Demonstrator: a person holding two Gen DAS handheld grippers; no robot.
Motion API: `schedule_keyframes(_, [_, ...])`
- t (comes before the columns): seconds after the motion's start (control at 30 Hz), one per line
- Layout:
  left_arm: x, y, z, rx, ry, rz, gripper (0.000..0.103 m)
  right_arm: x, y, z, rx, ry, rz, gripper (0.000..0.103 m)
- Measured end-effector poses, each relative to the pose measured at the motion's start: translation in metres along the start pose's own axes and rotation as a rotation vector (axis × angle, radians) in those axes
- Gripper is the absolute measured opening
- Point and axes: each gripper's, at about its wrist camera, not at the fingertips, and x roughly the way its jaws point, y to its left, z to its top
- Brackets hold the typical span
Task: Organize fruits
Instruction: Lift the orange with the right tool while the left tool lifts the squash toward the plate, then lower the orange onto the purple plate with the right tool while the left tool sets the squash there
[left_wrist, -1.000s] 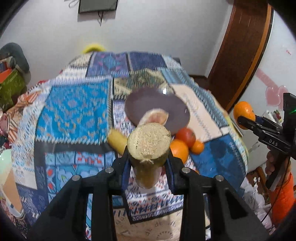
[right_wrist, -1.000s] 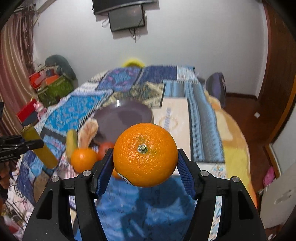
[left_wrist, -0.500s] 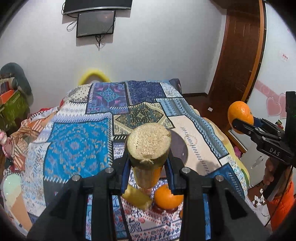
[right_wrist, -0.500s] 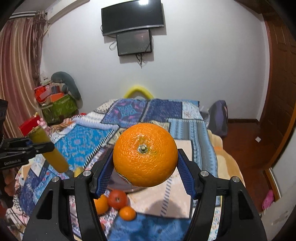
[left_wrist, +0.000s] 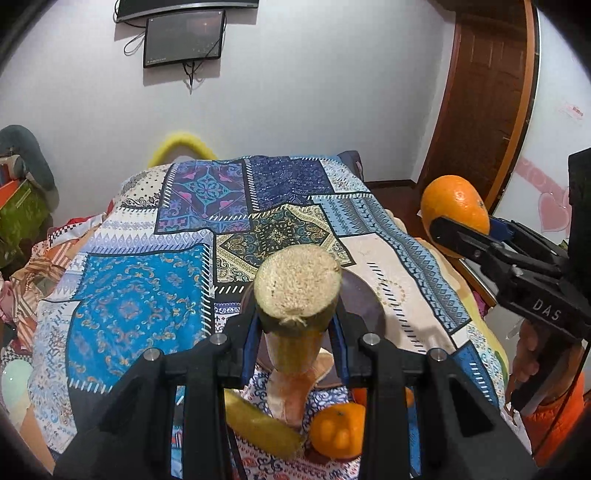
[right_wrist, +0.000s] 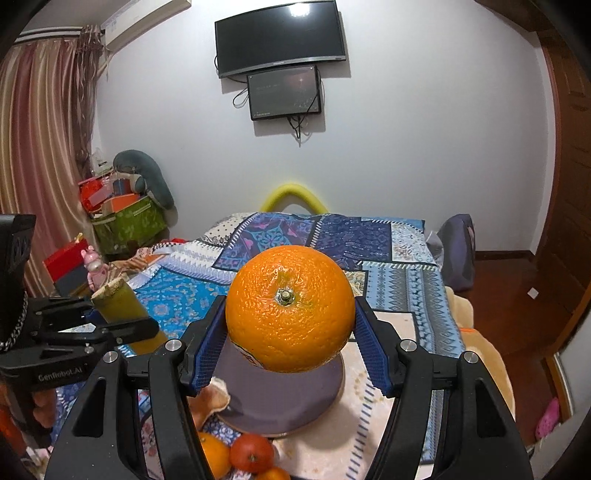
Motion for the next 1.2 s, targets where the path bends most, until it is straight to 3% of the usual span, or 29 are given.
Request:
schedule_keyframes(0.33, [0.047,0.014,-0.011,0.005,0.058,-0.002,0.033,0.061,-0.011,-0.020,-0.011,0.128,-0.010,0.062])
schedule_keyframes(0.6, [0.072,0.020,-0.005,-0.017,0.068,-0.049,0.033,0.099,-0.020,-0.037,-0.025,0.247,-0.028,0.062])
schedule_keyframes(0.9, [0.110,0.039,0.006,-0.113,0.128,-0.095,0.033,0.127,-0.023,-0.045,-0.038,0.326,-0.018,0.062])
schedule_keyframes(1.2, [0.142,0.039,0.007,-0.108,0.185,-0.055,0.033,0.146,-0.022,-0.049,-0.071,0.374,-0.012,0.063])
